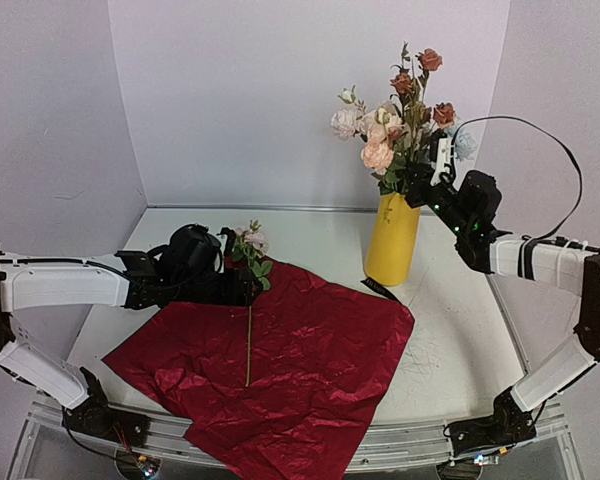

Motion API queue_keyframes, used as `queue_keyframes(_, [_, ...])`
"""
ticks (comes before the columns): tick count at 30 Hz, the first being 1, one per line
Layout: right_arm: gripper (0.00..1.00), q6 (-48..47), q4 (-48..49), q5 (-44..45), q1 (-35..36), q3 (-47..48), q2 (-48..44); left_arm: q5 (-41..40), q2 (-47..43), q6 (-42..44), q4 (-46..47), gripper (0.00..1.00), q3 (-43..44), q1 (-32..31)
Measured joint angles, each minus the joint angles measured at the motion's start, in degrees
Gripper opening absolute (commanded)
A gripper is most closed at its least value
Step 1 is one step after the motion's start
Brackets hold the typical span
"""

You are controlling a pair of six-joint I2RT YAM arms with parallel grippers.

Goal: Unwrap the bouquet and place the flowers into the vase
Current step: Insert the fake flower into the vase.

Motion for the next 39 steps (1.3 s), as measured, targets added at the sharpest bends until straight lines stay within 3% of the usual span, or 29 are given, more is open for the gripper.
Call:
queue_keyframes(1, [0.01,0.2,0.5,0.0,0.0,-0.3,0.0,0.0,0.0,0.0,0.0,0.83,0.0,0.0])
queue_keyframes(6, [0.43,1.7,1.9,0.4,-0.1,-1.4,0.1,0.0,0.0,0.0,0.0,0.83,0.0,0.0])
queue_keyframes(21, [0.5,7.2,-11.0,1.4,-0.1,-1.3,-8.0,0.1,-0.9,-1.0,0.0,0.82,0.0,0.0])
queue_keyframes(27, [0.41,7.0,-17.9,0.2,-0.1,3.6,-8.4,0.4,-1.6,-1.5,0.0,0.82,0.0,0.0])
queue_keyframes(35, [0.08,5.5,-22.8,-0.5,-0.1,9.0,-8.4,0.6,-1.6,-1.5,0.0,0.82,0.0,0.0])
queue_keyframes(39, [0.0,5.0,-24.0,-0.2,-0.1,10.1,-8.0,0.8,-1.6,-1.6,0.0,0.82,0.0,0.0])
